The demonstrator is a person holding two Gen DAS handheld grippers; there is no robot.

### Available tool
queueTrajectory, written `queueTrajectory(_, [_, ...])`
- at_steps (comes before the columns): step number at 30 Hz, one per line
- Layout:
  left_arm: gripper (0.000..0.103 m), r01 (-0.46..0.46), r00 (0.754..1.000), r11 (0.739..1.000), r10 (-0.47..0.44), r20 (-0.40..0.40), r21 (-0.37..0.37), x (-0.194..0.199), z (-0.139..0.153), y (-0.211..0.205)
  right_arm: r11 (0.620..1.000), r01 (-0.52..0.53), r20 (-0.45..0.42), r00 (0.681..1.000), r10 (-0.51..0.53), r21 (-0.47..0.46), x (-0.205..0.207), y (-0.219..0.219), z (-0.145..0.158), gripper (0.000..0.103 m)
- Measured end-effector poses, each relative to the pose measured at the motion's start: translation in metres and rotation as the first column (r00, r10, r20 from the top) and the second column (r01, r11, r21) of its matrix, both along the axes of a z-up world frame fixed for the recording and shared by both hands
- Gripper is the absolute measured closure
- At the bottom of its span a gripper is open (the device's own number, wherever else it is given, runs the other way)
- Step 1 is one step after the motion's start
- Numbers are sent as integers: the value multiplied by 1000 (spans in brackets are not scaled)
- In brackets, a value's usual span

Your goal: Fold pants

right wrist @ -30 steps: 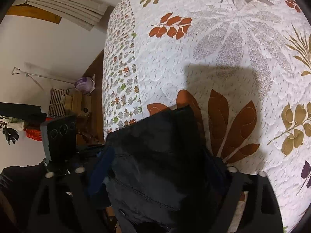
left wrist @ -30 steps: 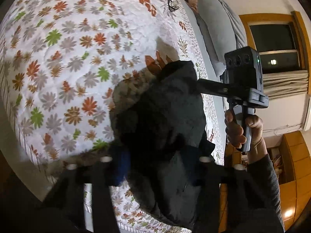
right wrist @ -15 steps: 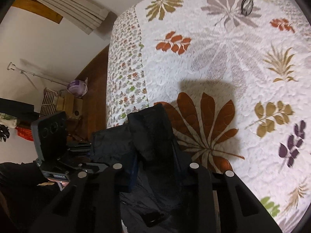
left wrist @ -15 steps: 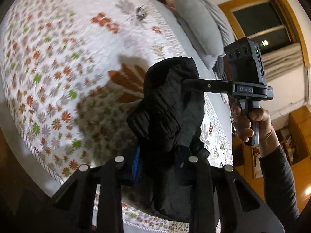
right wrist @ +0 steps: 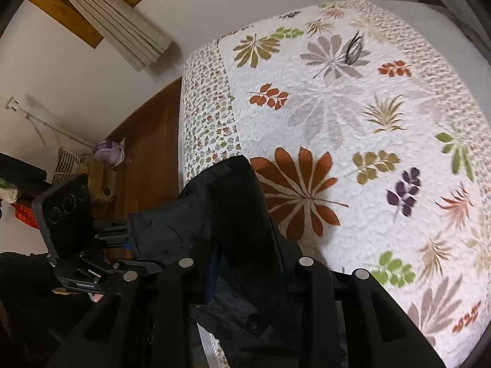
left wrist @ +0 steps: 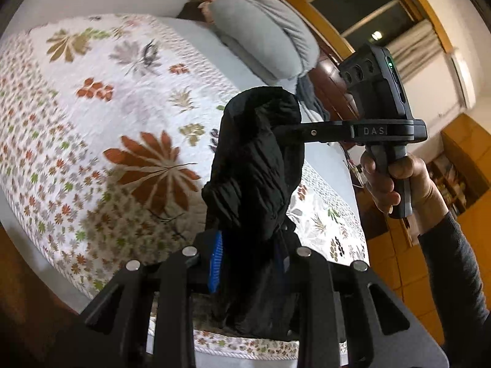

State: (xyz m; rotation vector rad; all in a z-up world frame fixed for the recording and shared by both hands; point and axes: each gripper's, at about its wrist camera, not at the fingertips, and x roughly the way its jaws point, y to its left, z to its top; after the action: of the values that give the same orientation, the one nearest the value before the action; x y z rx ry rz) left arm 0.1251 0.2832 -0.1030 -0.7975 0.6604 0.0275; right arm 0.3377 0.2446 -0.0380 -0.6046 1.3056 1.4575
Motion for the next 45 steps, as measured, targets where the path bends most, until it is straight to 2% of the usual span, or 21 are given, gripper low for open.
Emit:
queueTrajectory(6, [78,40,999,998,-41,25,43,0,22,-25,999,36,22,999,-37,37,-2,-34,28,73])
queueTrajectory(18, [79,103,992,989,-110,60,110,2,54,-68,992,93,54,994,-97,82,-3,-88,61,73])
queueTrajectory(45, [79,202,973,953,-221,63,225,8,85,-137,971,191,76,976,-203,145,-2,-174,86,73])
